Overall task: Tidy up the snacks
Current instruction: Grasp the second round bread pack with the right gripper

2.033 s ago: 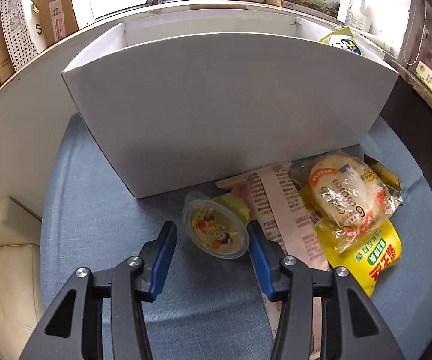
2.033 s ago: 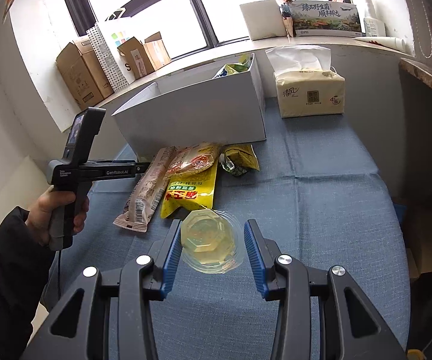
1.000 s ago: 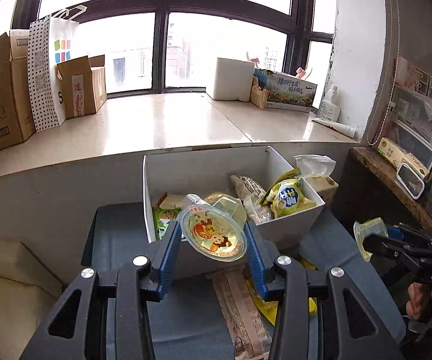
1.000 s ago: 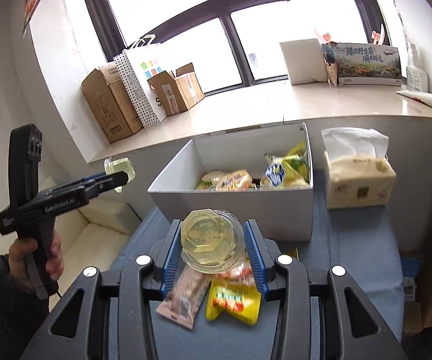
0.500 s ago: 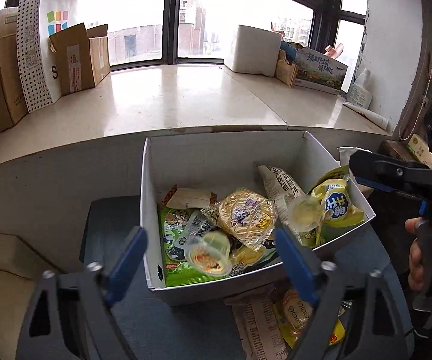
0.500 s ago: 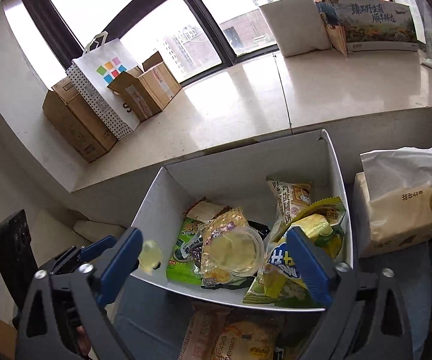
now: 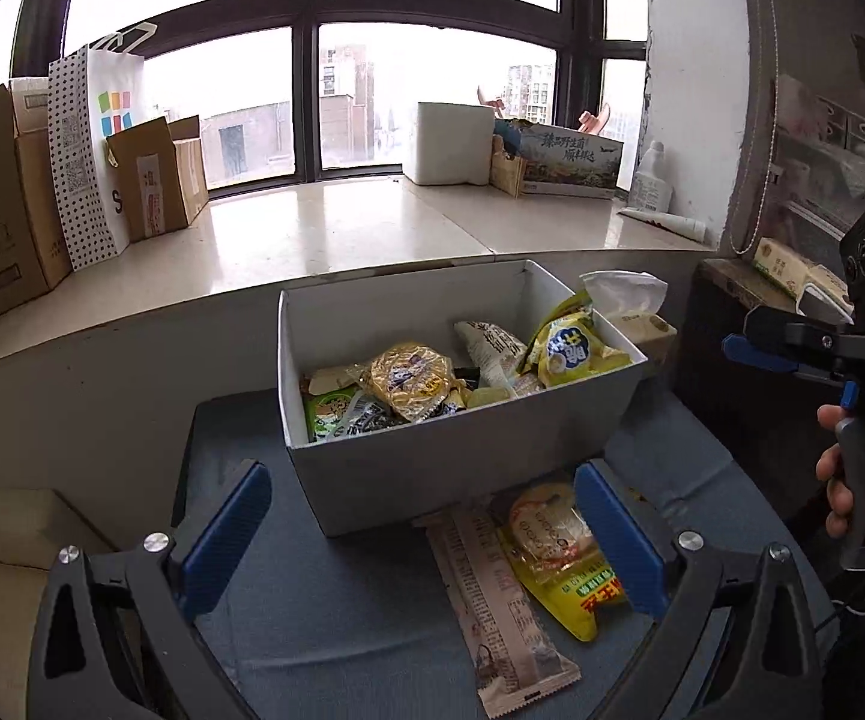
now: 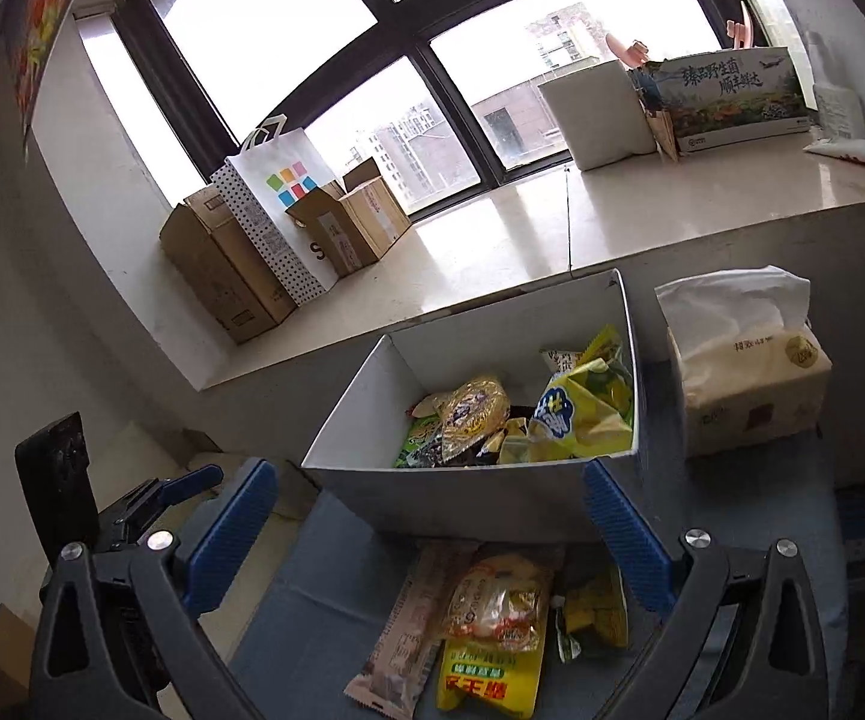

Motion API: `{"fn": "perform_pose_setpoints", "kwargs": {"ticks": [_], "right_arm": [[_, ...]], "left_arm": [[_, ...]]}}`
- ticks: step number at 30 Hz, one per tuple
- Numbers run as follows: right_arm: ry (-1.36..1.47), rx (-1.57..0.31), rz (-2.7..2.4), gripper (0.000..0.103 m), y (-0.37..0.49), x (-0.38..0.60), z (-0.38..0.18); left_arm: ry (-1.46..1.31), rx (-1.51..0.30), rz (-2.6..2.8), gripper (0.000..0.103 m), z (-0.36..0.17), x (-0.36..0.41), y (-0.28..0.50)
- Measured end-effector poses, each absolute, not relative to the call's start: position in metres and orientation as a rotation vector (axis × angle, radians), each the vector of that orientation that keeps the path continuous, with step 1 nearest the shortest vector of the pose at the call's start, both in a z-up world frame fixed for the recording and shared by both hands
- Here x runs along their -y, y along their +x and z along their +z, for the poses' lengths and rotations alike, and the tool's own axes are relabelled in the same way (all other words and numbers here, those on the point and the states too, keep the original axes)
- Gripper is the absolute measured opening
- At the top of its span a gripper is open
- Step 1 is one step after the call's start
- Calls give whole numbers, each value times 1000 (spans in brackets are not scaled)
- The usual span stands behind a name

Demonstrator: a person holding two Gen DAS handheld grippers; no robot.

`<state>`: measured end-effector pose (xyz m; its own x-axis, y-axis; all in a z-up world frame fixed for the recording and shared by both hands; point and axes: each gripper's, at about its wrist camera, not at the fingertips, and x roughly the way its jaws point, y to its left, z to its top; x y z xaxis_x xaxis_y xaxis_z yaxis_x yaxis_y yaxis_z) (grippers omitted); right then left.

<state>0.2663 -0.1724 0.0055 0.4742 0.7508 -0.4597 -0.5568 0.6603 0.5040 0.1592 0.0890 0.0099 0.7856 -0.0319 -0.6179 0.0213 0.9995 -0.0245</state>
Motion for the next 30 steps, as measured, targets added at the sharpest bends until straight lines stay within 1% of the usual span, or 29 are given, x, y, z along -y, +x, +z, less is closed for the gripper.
{"fn": "perform_pose_setpoints", "kwargs": {"ticks": [4, 6, 11, 13, 17, 24, 30], "right_arm": [[274, -639, 784, 103, 209, 202, -4], [248, -636, 742, 103, 189, 210, -15], [175, -714, 688, 103, 168, 208, -48], [135, -750, 683, 103, 168, 197, -58], [-7, -736, 675, 103, 174, 163, -69], [-203, -799, 681, 103, 212, 98, -92], [-370, -871, 640, 103, 248, 59, -120]], "left_arm": [[-28, -648, -59, 103, 3, -66, 114], [-66, -651, -88, 103, -3, -58, 95], [-107, -654, -115, 103, -17, -45, 61], [-94, -653, -107, 103, -19, -44, 55], [-115, -669, -90, 103, -24, -54, 50], [-170, -696, -71, 103, -38, -74, 49], [-150, -731, -71, 103, -53, -70, 49]]}}
